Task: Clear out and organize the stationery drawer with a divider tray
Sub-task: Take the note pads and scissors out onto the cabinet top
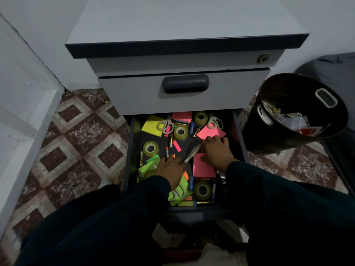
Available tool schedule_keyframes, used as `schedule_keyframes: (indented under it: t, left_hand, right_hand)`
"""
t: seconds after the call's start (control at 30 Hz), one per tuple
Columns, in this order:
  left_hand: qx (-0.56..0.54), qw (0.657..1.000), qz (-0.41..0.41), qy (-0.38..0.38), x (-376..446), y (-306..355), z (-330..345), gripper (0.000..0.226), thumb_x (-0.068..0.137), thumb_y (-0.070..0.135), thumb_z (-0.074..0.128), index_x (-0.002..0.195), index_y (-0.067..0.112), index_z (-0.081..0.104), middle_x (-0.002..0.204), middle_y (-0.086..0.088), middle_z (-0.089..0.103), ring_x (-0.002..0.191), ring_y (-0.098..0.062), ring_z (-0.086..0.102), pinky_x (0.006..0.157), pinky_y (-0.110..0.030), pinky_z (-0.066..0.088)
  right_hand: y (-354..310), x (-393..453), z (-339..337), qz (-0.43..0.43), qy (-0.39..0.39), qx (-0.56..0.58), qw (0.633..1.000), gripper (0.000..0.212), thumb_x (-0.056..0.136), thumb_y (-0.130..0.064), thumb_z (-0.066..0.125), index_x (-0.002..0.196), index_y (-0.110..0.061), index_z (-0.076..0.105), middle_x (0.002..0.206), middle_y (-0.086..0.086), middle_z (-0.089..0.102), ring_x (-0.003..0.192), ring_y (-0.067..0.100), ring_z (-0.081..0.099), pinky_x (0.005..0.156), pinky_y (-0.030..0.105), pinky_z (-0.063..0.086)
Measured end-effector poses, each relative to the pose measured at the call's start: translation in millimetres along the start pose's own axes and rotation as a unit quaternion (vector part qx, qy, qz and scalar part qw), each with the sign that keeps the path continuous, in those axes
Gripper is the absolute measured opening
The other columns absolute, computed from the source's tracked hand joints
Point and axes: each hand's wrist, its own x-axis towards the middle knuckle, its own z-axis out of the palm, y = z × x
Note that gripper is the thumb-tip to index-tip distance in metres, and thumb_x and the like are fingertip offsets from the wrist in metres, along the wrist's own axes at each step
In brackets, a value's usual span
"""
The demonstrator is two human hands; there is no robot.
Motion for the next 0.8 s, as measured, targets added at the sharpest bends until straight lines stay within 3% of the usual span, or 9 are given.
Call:
schedule_keyframes:
  t: [0.17,0.4,0.57,0.63,0.7,0.8]
  left_hand:
    - [-0.070,0.997,-0.002,-0.030,-1.2,-2.1,-7.7,0.032,0.091,0.009,0.052,0.123,0.013,0.046,0.125,-0.010,0.055,0.115,-0.030,0.051,0.089,-0.038,0.043]
    - [-0.123,0.987,-0.031,-0.096,-2.9,-20.5,-15.0,0.037,0.093,0.017,0.056,0.130,0.014,0.052,0.136,-0.012,0.048,0.124,-0.029,0.048,0.097,-0.036,0.042]
    - [-0.246,0.966,-0.063,-0.057,-8.1,-41.1,-24.8,0.022,0.094,0.019,0.057,0.113,0.010,0.061,0.120,-0.012,0.060,0.105,-0.028,0.058,0.082,-0.032,0.046]
    - [-0.277,0.957,-0.081,-0.023,-11.8,-46.8,-27.0,0.020,0.093,0.019,0.057,0.110,0.009,0.062,0.117,-0.013,0.061,0.104,-0.027,0.058,0.080,-0.029,0.044]
    - [-0.317,0.943,-0.100,0.012,-15.4,-49.7,-27.7,0.023,0.093,0.017,0.058,0.113,0.006,0.060,0.114,-0.015,0.062,0.094,-0.026,0.059,0.078,-0.028,0.045]
    - [-0.461,0.875,-0.142,0.032,-23.9,-52.4,-31.1,0.020,0.092,0.007,0.057,0.111,0.001,0.057,0.090,-0.015,0.061,0.067,-0.022,0.061,0.068,-0.032,0.053]
  right_hand:
    - [3.3,-0.9,-9.6,-0.009,-0.005,0.028,1.000,0.023,0.089,-0.023,0.053,0.111,-0.022,0.057,0.112,0.003,0.064,0.113,0.025,0.049,0.097,0.039,0.026]
    - [5.7,-7.8,-16.7,-0.032,-0.019,-0.017,0.999,0.043,0.091,-0.014,0.044,0.128,-0.035,0.051,0.117,0.002,0.061,0.114,0.025,0.050,0.101,0.042,0.023]
    - [10.9,-19.0,-23.0,-0.021,0.021,-0.028,0.999,0.033,0.093,-0.017,0.040,0.119,-0.028,0.056,0.110,0.003,0.064,0.111,0.025,0.054,0.109,0.048,0.017]
    - [12.2,-23.1,-26.9,-0.020,0.021,0.006,1.000,0.025,0.093,-0.018,0.041,0.113,-0.020,0.056,0.109,0.006,0.065,0.109,0.027,0.056,0.102,0.042,0.028]
    - [12.2,-27.9,-31.3,-0.019,0.012,0.073,0.997,0.019,0.094,-0.015,0.043,0.108,-0.012,0.055,0.108,0.012,0.064,0.102,0.030,0.058,0.085,0.036,0.040]
    - [11.4,-36.4,-37.6,-0.006,0.004,0.125,0.992,0.019,0.094,-0.009,0.042,0.110,-0.008,0.051,0.106,0.016,0.062,0.095,0.030,0.059,0.074,0.035,0.045]
